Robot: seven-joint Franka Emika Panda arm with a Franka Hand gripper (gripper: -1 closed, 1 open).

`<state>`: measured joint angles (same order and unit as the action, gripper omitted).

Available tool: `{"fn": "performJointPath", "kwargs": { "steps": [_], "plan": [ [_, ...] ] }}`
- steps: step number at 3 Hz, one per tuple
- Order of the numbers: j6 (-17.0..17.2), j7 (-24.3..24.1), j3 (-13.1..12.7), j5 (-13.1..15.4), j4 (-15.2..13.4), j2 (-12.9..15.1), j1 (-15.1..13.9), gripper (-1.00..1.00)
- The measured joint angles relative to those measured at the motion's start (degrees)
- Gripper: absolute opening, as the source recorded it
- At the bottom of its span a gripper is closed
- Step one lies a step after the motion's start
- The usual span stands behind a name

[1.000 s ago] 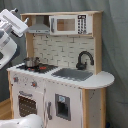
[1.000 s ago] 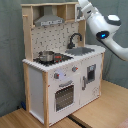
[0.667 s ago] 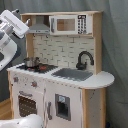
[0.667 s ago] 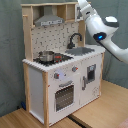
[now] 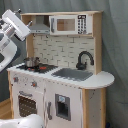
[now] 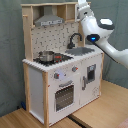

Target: Play with the kitchen

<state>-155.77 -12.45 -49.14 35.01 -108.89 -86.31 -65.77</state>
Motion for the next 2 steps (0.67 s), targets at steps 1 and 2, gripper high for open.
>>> {"fn": "performJointPath", "kwargs": {
  "steps": [1,2],
  "plan": [
    [4.9,-4.7,-1.3,-0.2,2.2,0.9,-0.1,1.0],
    [9.8,-8.7,-3.0,-0.9,4.7,2.0,-0.1,1.0]
  ]
}}
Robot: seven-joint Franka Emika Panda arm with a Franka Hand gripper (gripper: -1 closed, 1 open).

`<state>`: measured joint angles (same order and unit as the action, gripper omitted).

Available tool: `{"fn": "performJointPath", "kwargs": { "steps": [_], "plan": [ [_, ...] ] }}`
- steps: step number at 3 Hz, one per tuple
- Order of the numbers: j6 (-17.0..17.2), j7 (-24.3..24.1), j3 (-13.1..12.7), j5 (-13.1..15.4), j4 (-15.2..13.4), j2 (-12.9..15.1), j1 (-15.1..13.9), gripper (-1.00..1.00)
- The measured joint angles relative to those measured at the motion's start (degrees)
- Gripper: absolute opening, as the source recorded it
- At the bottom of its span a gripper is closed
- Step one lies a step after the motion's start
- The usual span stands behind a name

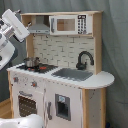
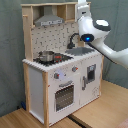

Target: Play with the kitchen

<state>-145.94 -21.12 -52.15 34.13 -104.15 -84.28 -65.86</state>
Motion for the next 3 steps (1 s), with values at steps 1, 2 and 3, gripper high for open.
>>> {"fn": "performJointPath", "kwargs": {
  "steps": [1,2,3],
  "plan": [
    [4.8,-3.5,-2.1,-1.3,2.7,1.2,-0.1,1.0],
    [9.3,-6.5,-4.1,-2.9,5.2,2.3,-0.5,1.0],
    [13.2,-9.3,-5.9,-4.7,7.7,3.1,-1.4,1.0]
  ]
}}
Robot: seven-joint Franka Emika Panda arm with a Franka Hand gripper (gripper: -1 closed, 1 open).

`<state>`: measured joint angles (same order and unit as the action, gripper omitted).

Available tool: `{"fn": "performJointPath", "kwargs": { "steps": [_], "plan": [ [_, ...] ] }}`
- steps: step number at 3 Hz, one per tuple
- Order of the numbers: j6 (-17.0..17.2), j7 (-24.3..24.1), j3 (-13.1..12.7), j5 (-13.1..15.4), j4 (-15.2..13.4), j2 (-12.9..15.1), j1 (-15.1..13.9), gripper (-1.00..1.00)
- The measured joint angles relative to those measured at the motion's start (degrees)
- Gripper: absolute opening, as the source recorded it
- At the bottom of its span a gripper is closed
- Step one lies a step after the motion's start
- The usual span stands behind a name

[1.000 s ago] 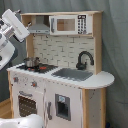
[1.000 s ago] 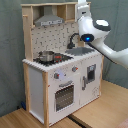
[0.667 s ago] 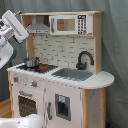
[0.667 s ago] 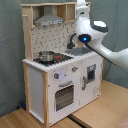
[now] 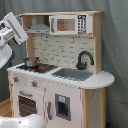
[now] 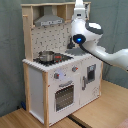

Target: Play with the kitchen

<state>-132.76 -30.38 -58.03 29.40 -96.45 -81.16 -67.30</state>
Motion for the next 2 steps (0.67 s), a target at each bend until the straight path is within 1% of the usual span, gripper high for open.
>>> {"fn": "performJointPath", "kwargs": {
  "steps": [1,2],
  "plan": [
    [3.7,-2.8,-1.6,-2.3,2.9,1.1,-2.0,1.0],
    [5.8,-5.0,-2.6,-5.3,5.8,2.3,-5.4,1.0]
  ]
}}
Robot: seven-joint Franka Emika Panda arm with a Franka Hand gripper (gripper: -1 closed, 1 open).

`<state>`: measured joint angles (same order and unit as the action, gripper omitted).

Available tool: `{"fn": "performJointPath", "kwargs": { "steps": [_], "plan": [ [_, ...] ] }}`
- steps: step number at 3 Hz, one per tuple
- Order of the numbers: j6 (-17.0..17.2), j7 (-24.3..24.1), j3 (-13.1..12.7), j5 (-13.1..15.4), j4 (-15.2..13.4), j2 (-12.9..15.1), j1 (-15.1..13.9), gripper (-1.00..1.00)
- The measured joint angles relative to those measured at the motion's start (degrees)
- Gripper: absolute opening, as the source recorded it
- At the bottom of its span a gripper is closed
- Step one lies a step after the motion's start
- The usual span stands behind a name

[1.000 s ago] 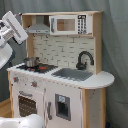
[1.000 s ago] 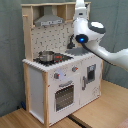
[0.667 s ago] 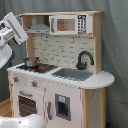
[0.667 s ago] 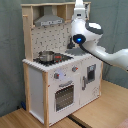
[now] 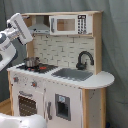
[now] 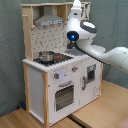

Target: Play with the kitchen

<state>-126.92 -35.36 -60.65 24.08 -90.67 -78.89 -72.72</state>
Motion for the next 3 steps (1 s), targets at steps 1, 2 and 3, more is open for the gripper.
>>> {"fn": "performJointPath", "kwargs": {
  "steps": [1,2,3],
  "plan": [
    [0.5,-1.0,-0.4,-4.0,2.4,0.8,-4.4,1.0],
    [0.6,-1.0,-0.4,-4.7,2.7,0.9,-5.0,1.0],
    [0.7,-1.0,-0.3,-5.3,3.1,0.9,-5.6,-1.0]
  ]
}}
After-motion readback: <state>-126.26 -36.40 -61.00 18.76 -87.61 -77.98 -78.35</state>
